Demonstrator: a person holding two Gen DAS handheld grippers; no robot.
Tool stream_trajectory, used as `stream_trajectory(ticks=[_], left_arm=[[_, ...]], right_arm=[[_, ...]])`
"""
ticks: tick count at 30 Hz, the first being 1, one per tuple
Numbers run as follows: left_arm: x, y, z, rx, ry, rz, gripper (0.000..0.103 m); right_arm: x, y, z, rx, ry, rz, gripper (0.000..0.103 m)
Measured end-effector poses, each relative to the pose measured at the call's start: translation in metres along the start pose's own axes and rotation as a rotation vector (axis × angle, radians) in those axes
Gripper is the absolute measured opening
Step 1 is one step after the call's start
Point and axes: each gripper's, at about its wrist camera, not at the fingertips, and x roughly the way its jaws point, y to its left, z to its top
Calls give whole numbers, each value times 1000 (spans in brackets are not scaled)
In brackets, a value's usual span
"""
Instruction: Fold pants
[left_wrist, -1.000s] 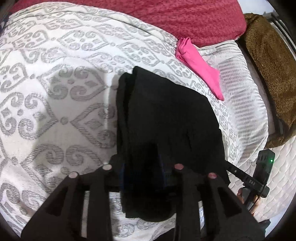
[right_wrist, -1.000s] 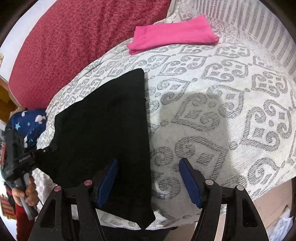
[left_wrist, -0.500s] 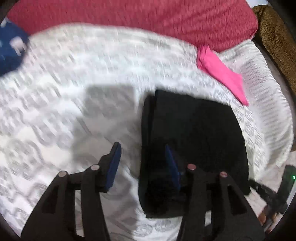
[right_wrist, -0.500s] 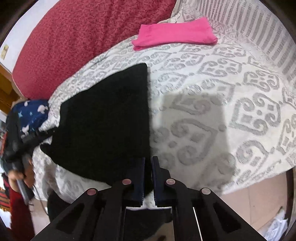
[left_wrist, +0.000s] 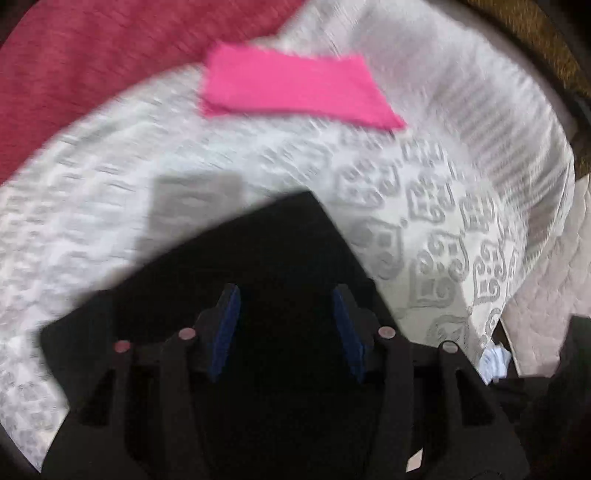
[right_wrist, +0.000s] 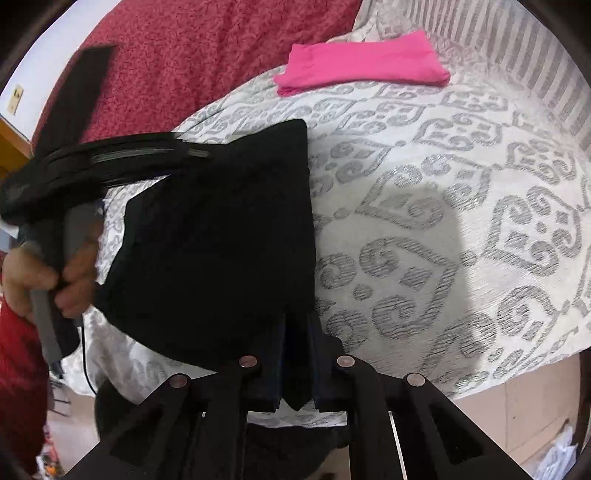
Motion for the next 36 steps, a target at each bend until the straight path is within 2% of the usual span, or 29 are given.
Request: stream_trajectory(ticks=[2,4,7,10,13,17,22,24,26,27,28,29,31,32,34,36], left_arm=[[18,-12,0,4,22,17,56],[26,-27,4,27,-32,66,64],[38,-46,14,66,-79,160,67],[55,-56,24,120,-86,235,68],[48,-49,32,70,-59,198,68],[20,-37,28,21,-81,116,67],[-15,-15,-1,-20,-87,38,67],[-24,0,-19,-37,-77,-15,67],[-27,10,-37,-39,-56,-53,67],[-23,14,-46,-44,-35,-63,67],[-18,16,-57,-54,-12,-69,67],[-14,16,-68,-53,-18,-61,67],[-17,7,-79,-29,-74,-40,67],[-19,3,-82,-42,-79,-52,67],[-24,-7,-86,-34,-79,-116,67],[-25,-16,-85,0,-80,-124,67]], right_arm=[[-1,-1,-1,11,-4,-8,7],[-2,-3,-4,16,-3,-15,6],[-8,-6,-17,18,1,-34,5],[-14,-13,-33,39,10,-52,4],[-19,-22,-42,56,36,-49,4],[-30,-24,-43,36,8,-73,5],[-43,-22,-29,34,-36,-42,6],[-45,-22,-24,45,-33,-7,11],[-43,-27,-20,73,-19,49,32],[-40,-29,-17,92,-17,87,37],[-34,-30,-15,110,-15,108,48],[-28,-29,-12,126,-9,127,50],[-6,-24,-9,140,44,179,47],[0,-20,-10,127,61,177,22],[-1,-10,-16,88,60,118,12],[-6,-3,-23,71,73,88,9]])
